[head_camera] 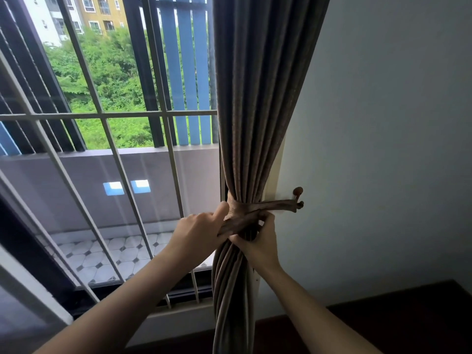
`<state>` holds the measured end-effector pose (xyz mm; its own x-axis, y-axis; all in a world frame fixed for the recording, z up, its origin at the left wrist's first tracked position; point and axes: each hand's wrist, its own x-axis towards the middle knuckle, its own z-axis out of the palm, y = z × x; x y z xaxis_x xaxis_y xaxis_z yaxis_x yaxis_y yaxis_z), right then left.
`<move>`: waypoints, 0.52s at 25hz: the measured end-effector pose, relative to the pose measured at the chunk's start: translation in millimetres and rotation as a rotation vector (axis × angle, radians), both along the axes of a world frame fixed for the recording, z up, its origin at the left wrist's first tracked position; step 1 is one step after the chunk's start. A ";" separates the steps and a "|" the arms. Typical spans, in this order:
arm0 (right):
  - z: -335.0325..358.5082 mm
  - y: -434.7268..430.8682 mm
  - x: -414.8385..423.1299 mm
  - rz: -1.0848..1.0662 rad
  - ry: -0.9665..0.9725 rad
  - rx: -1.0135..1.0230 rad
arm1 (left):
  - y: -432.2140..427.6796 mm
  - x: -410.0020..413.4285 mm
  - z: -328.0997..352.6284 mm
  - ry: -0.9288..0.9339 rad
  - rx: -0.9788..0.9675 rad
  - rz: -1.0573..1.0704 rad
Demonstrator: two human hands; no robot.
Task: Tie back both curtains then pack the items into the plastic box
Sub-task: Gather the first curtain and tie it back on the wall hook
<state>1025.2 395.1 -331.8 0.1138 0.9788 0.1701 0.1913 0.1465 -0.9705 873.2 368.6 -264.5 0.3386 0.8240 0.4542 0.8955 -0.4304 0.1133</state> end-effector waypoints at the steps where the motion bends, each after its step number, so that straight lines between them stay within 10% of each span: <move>1: -2.5 1.0 -3.2 -0.031 0.001 0.016 | 1.3 -4.4 1.0 0.007 0.019 -0.014; 13: -1.1 11.0 0.7 -0.004 -0.122 0.016 | 68.6 -56.4 -2.1 -0.182 -0.065 -0.111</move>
